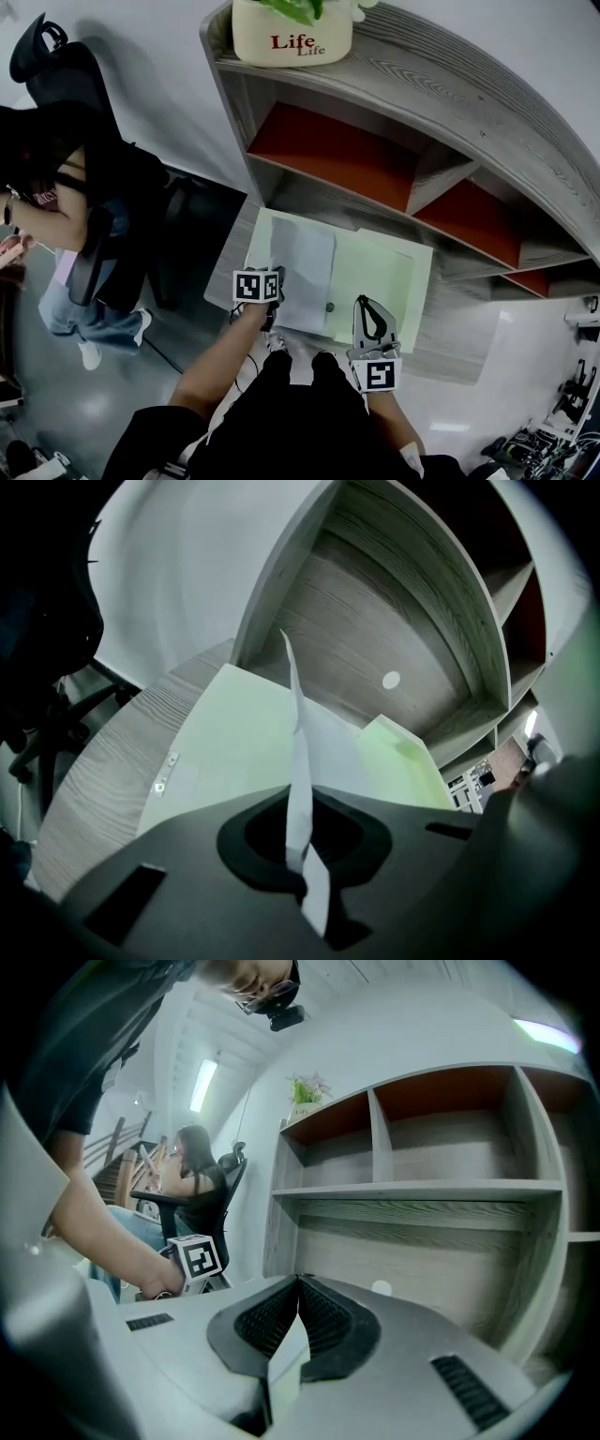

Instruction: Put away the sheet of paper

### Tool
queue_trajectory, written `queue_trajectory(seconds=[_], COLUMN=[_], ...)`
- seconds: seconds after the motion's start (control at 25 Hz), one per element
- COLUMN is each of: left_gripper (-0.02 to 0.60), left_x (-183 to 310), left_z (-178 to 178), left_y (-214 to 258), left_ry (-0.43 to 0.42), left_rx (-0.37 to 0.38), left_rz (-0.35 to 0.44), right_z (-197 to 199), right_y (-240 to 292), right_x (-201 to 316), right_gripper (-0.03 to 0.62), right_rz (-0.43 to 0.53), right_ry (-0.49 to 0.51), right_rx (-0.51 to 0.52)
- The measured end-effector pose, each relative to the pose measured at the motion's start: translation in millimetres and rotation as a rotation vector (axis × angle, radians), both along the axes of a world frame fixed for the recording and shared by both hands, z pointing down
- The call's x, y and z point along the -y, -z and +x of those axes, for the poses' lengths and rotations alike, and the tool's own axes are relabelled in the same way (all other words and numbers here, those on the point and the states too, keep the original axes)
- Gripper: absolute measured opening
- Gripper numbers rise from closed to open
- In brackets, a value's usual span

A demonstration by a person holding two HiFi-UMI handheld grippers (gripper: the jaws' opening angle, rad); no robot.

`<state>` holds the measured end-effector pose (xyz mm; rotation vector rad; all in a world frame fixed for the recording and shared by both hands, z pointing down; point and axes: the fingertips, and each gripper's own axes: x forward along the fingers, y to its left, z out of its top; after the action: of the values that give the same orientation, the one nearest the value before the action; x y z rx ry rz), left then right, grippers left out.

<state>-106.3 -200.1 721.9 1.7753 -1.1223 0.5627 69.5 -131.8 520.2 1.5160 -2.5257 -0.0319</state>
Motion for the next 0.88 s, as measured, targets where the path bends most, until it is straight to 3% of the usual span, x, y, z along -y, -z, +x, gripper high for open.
queue_trajectory(seconds=[0.16, 0.28, 0.88], left_gripper=[0.011, 0.011, 0.011], left_x=[1, 2, -1], left_z=[14, 27, 109], left_y=[-1, -3, -8], left_ry=[-0.014, -0.027, -0.074], left_rx=[-0.015, -0.012, -0.06], left_rz=[-0.01, -0.013, -0.046], right_z=[15, 26, 78], right_y=[-7, 2, 2], right_x=[-3, 2, 5], right_gripper=[0.023, 0.023, 0.023], right_rz=[-0.052, 0.004, 0.015], right_ry=[-0.017, -0.043, -0.113], right_rx=[-0.048, -0.004, 0.028])
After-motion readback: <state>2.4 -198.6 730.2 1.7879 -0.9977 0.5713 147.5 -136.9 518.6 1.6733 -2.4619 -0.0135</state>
